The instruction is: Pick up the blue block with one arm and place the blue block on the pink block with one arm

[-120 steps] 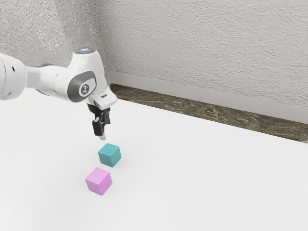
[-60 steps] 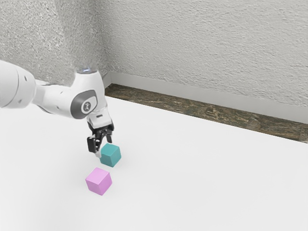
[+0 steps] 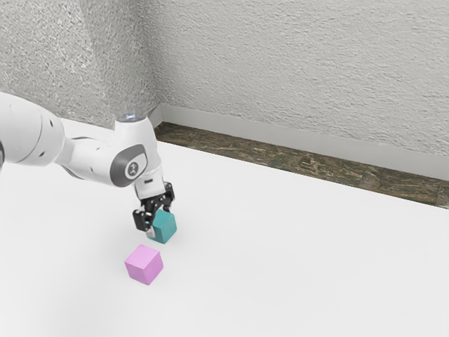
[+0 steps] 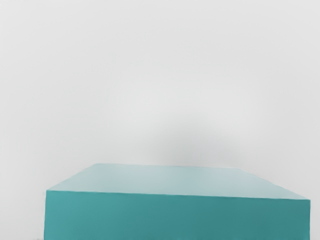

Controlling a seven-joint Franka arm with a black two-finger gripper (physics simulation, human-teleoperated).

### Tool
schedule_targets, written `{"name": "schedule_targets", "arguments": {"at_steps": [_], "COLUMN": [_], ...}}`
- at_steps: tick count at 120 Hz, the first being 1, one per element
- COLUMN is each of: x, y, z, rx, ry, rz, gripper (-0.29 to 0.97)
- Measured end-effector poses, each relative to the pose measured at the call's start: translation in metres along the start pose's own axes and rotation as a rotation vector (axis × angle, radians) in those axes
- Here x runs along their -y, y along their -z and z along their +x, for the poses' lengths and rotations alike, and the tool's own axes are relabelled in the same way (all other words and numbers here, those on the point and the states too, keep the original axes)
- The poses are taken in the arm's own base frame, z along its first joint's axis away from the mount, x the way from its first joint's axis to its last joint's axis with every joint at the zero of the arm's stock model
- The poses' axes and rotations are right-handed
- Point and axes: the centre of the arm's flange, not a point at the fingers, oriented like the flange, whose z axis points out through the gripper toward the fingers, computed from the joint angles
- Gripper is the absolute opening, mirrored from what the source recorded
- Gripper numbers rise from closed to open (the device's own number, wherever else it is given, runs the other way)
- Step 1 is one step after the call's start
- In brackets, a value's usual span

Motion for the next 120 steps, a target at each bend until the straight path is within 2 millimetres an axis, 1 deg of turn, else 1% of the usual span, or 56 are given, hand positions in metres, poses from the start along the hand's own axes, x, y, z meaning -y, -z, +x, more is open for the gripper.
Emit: {"name": "schedule_targets", "arguments": {"at_steps": [4,8,15,19,25,31,37,41,46,52,57,67,72,80,86,94,110,120], "x": [0.000,0.001,0.002,0.003,0.003,0.000,-0.008,-0.016,-0.031,-0.049,-0.064,-0.092,-0.103,-0.115,-0.120,-0.123,-0.129,-0.130], "y": [0.000,0.001,0.005,0.012,0.033,0.065,0.096,0.111,0.130,0.145,0.153,0.156,0.150,0.135,0.122,0.111,0.094,0.090], "z": [0.000,0.000,0.004,0.008,0.012,0.019,0.024,0.026,0.028,0.031,0.033,0.037,0.039,0.041,0.042,0.041,0.041,0.041], "rx": [-0.001,-0.002,-0.005,-0.007,-0.008,-0.006,-0.006,-0.006,-0.002,-0.003,-0.006,-0.009,-0.012,-0.019,-0.024,-0.032,-0.049,-0.055], "ry": [-0.004,-0.008,-0.020,-0.028,-0.032,-0.041,-0.044,-0.044,-0.043,-0.039,-0.037,-0.035,-0.037,-0.041,-0.044,-0.046,-0.049,-0.053], "rz": [0.004,0.008,0.020,0.034,0.064,0.102,0.130,0.140,0.151,0.151,0.145,0.118,0.095,0.052,0.021,-0.008,-0.050,-0.062], "gripper": [0.43,0.38,0.33,0.31,0.29,0.29,0.29,0.29,0.29,0.29,0.29,0.29,0.29,0.29,0.29,0.29,0.29,0.29]}}
